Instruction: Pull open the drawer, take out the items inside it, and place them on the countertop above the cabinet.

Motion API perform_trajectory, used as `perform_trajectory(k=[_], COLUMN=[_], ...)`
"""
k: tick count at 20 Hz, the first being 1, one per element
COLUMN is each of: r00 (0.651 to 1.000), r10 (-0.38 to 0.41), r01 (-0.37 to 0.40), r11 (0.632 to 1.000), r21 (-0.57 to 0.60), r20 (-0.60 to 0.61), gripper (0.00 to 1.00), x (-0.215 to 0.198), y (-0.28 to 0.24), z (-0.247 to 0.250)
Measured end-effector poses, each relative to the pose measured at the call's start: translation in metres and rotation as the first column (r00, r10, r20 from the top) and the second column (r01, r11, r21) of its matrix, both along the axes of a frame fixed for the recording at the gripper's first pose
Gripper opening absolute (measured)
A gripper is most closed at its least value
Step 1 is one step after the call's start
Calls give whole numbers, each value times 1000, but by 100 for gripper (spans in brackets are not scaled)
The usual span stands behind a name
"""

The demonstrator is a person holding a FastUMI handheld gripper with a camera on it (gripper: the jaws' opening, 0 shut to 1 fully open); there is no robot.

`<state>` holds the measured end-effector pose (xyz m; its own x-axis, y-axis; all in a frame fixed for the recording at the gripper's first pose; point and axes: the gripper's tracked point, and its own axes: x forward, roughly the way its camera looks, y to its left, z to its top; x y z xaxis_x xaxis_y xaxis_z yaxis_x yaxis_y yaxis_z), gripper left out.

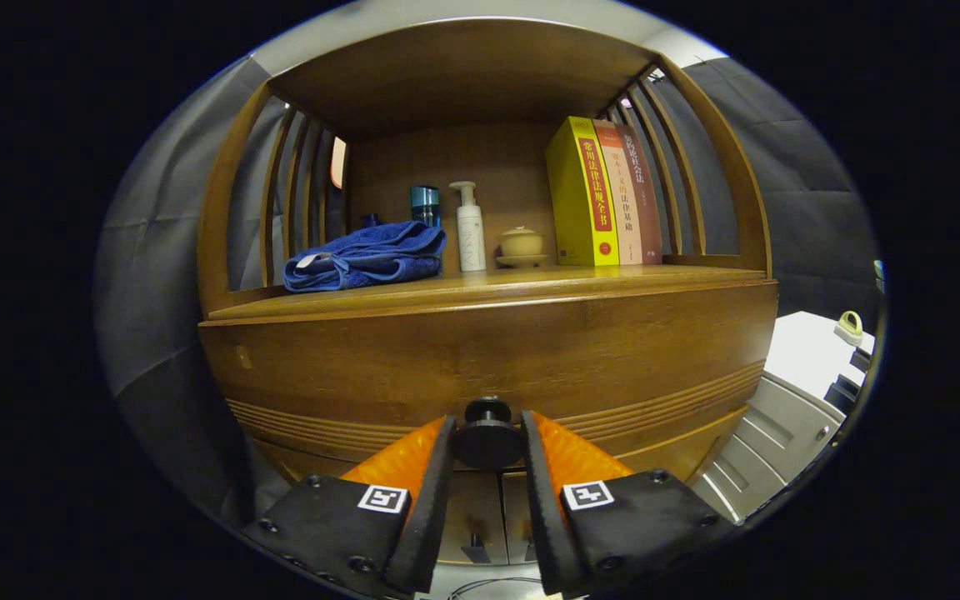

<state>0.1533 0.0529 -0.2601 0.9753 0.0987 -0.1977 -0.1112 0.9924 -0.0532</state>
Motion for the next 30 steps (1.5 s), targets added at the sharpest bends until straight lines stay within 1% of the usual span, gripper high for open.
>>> perform_trajectory(k=[4,7,8,19,22,25,30], r00=[1000,1000,1000,1000,1000,999,998], r10=[4,-2,0,2,-16,-18,4], r01=[-4,2,0,-2,16,17,-5], r11=[1000,1000,1000,1000,1000,999,1000], r21=[0,-5,-9,-6,-3,-29,-10], r20=[3,2,3,-20,-24,-38,-59], gripper=[46,40,37,36,36,36,36], x=[2,-6,-13,-97,-122,-138,-159], y=[1,-2,-2,-12,-15,-15,-22], z=[-1,-3,-2,-1,-6,-10,-10])
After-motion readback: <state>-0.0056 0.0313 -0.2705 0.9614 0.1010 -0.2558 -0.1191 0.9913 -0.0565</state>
